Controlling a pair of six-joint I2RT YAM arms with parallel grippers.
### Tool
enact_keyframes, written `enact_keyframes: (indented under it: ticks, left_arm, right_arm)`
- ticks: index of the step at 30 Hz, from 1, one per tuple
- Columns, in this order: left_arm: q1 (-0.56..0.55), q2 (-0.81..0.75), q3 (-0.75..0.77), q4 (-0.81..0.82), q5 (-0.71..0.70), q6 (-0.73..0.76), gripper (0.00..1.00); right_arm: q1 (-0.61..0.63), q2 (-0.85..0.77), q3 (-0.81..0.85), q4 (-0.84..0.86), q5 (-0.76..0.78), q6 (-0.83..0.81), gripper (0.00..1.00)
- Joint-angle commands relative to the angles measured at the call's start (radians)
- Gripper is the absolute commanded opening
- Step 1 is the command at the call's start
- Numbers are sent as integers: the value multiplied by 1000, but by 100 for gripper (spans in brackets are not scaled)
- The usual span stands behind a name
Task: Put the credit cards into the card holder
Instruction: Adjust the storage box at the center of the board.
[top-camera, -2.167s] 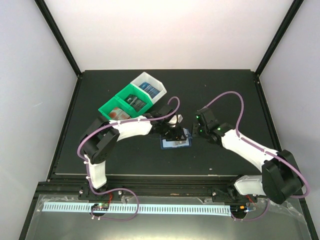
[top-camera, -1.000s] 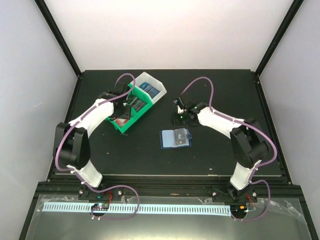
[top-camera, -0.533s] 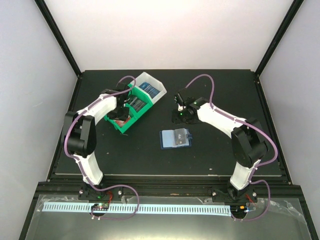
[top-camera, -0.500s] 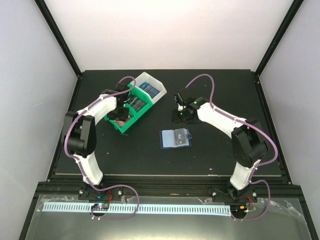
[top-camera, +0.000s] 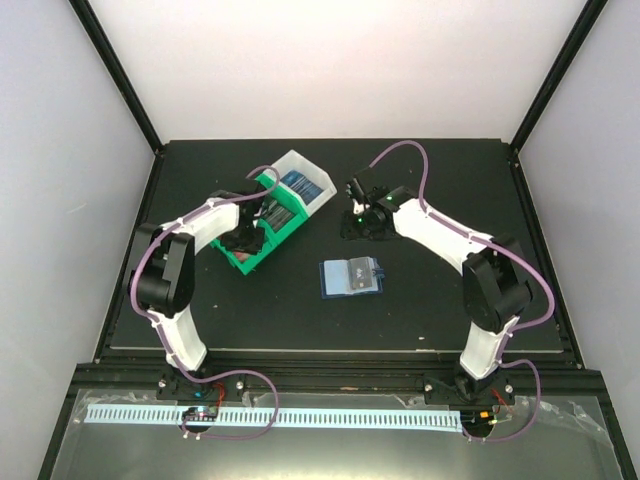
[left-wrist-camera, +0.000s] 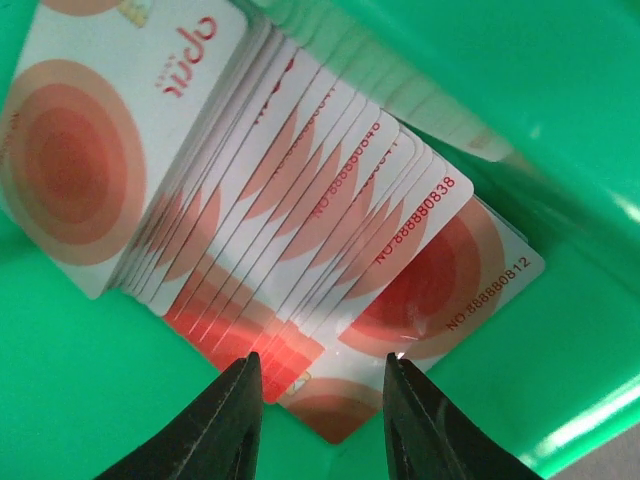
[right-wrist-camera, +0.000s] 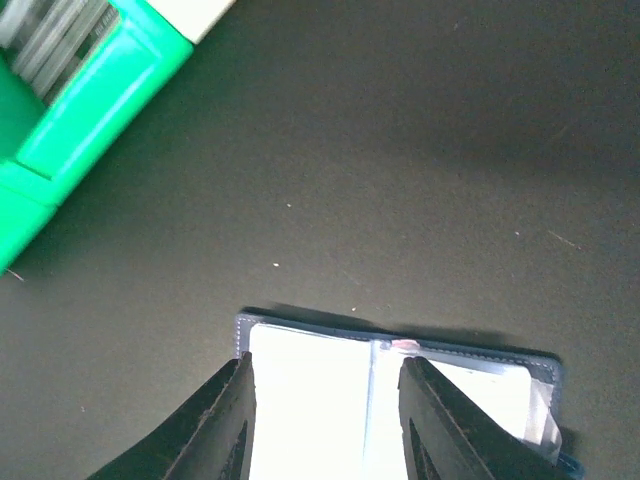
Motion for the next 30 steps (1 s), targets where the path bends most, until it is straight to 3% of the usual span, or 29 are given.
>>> enact_keyframes:
  ticks: [1,8,16,24,30]
  left_arm:
    - [-53,-19,-28,-96,83,-9,35]
    - [-144,-94,-76,-102,208,-99,35]
    - [-219,-165,-20,-153,125,-134,38]
    - [-217,-333,-61,-118,-63,-106,75]
    - [-185,-367,-120,-87,-92,-55,82]
  right_arm:
    - [-22,18,36,16,-34,-21,42]
    - [-65,21,36,37,-104,-52,42]
    - [-67,38,55,28,-176,-76,42]
    - [-55,66,91,83,-213,25,43]
    - [-4,98,84,172,-256,91,46]
